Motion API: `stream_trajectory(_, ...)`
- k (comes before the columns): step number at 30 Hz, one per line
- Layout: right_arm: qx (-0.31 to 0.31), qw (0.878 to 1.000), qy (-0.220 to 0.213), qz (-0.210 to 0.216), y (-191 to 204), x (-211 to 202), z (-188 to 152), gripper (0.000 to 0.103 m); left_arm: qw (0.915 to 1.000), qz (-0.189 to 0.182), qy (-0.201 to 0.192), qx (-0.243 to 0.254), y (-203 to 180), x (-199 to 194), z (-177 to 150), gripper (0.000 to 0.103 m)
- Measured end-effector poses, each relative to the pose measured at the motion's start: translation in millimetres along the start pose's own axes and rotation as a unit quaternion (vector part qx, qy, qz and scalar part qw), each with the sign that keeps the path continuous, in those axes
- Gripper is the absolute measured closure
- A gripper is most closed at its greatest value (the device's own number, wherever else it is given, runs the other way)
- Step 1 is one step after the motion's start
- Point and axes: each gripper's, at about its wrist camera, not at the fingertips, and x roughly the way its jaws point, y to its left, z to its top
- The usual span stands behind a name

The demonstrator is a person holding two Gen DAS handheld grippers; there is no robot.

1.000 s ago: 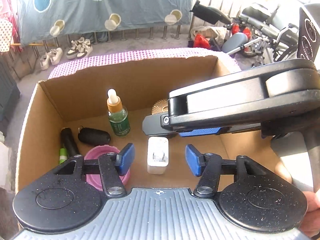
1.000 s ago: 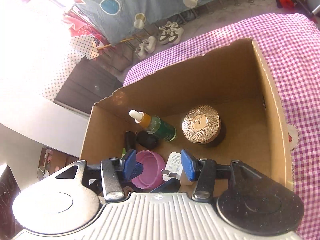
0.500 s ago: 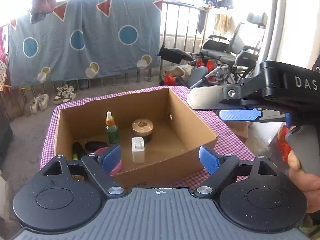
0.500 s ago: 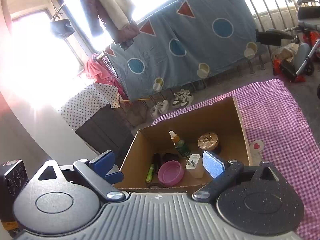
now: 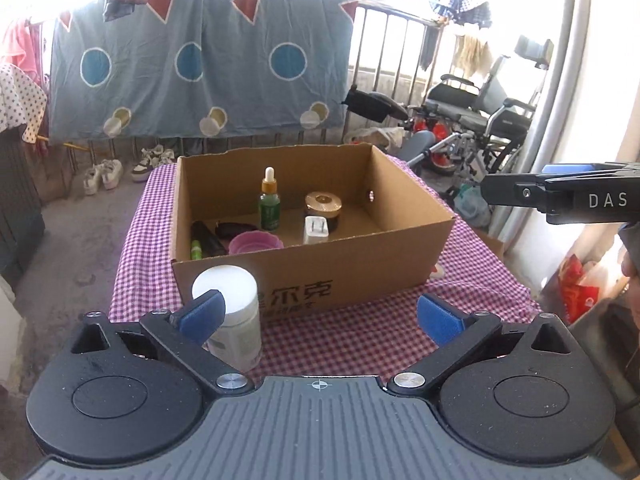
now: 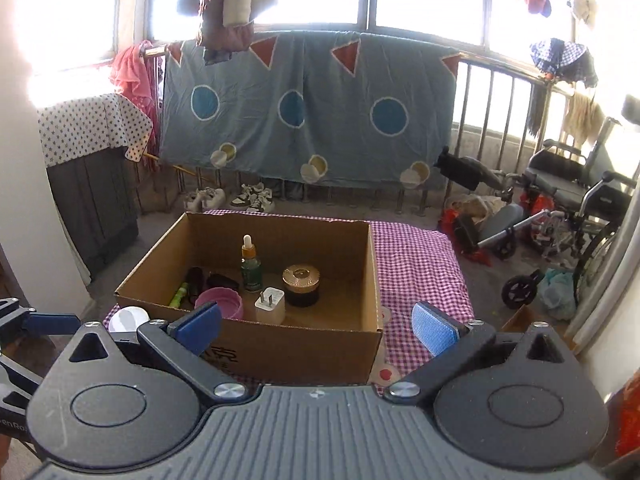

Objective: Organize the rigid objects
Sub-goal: 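Move the right tool out of the box to the white pill bottle, then close the right gripper around the white pill bottle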

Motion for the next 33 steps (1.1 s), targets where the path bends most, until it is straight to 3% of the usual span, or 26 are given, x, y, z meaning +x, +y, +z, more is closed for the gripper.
stream_trajectory(3, -0.034, 0.999, 0.003, 0.008, 14, 6, 1, 0.0, 0.9996, -0.002, 0.002, -0.028, 15, 1, -3, 0.0)
stream_trajectory(6, -0.028, 0.999, -0.003, 0.023, 25, 15, 1, 0.0, 0.9979, -0.019, 0.009, -0.061, 34, 5, -8, 0.0)
stream_trajectory(12, 0.046, 0.99, -0.002, 0.132, 31, 35, -4, 0.0, 0.9967, -0.033, 0.009, -0.073, 54, 14, -18, 0.0)
stream_trajectory(16, 0.095, 0.973, 0.045, 0.206, 40, 63, -8, 0.0, 0.9988, 0.026, -0.008, -0.041, 52, 28, -28, 0.0)
stream_trajectory(19, 0.117, 0.96, 0.076, 0.241, 49, 84, -12, 0.0, 0.9973, 0.073, 0.008, -0.003, 47, 48, -33, 0.0)
stream_trajectory(25, 0.178, 0.931, 0.129, 0.292, 67, 123, -21, 0.004, 0.9979, 0.062, 0.019, 0.001, 47, 68, -37, 0.009)
stream_trajectory(27, 0.195, 0.922, 0.146, 0.302, 71, 137, -24, 0.01, 0.9978, 0.061, 0.024, -0.003, 49, 73, -36, 0.013)
stream_trajectory(29, 0.209, 0.914, 0.16, 0.308, 74, 148, -25, 0.017, 0.9978, 0.059, 0.03, -0.007, 51, 77, -35, 0.025)
stream_trajectory(33, 0.229, 0.904, 0.182, 0.313, 79, 166, -31, 0.029, 0.9974, 0.054, 0.046, -0.011, 52, 84, -34, 0.032)
